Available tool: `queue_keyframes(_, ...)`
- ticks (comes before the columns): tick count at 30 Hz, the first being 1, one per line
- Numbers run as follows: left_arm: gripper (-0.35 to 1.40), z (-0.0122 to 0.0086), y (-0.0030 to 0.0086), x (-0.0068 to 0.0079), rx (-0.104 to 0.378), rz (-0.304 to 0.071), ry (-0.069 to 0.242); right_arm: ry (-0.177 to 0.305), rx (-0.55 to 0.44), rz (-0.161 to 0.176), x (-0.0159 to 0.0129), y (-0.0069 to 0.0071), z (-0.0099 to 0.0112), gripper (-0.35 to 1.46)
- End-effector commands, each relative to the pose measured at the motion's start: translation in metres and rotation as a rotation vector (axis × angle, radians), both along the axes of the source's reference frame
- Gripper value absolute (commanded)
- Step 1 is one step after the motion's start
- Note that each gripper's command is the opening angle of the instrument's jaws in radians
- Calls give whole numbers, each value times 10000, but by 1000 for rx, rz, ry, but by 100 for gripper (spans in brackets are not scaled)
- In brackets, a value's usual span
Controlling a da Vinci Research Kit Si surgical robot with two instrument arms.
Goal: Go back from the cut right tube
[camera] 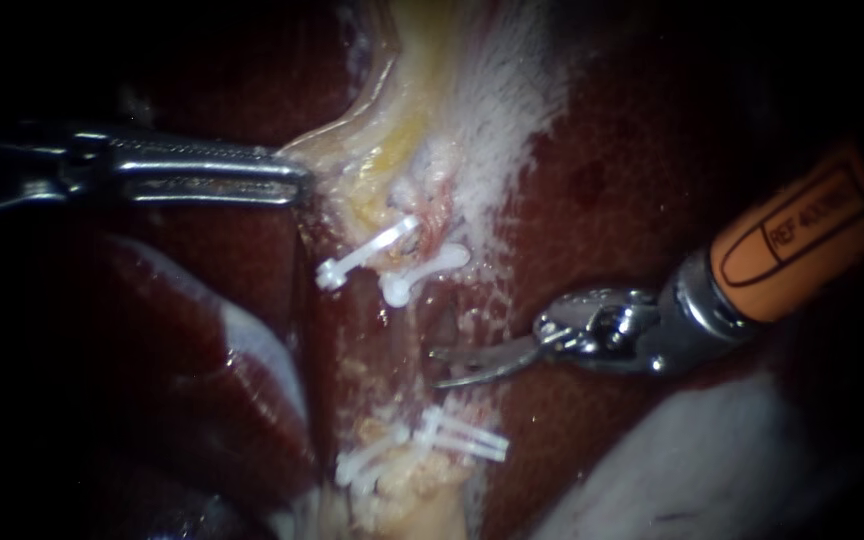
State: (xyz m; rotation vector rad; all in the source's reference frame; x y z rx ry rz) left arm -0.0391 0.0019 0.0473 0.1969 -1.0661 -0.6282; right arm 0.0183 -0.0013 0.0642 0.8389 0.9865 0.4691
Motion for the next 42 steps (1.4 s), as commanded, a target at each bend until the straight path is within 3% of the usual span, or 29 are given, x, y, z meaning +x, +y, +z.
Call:
queue_keyframes(1, -35, 1, 0, 0, 0, 0, 0, 13, -36, -6, -3, 2, -1, 96)
queue_keyframes(4, -35, 1, -1, 0, 0, 0, 0, 34, -108, -9, -11, 8, -2, 111)
queue_keyframes(11, -35, 2, -2, 0, -1, 0, 0, 69, -250, -11, -42, 29, -10, 126)
queue_keyframes(23, -35, 2, -2, 0, -1, 0, 0, 90, -469, -6, -73, 69, -35, 143)
queue_keyframes(37, -35, 3, -2, 0, -1, 0, 0, 154, -572, -78, -75, 64, -45, 143)
queue_keyframes(42, -35, 3, -2, 0, -2, 0, 1, 156, -577, -80, -74, 63, -45, 143)
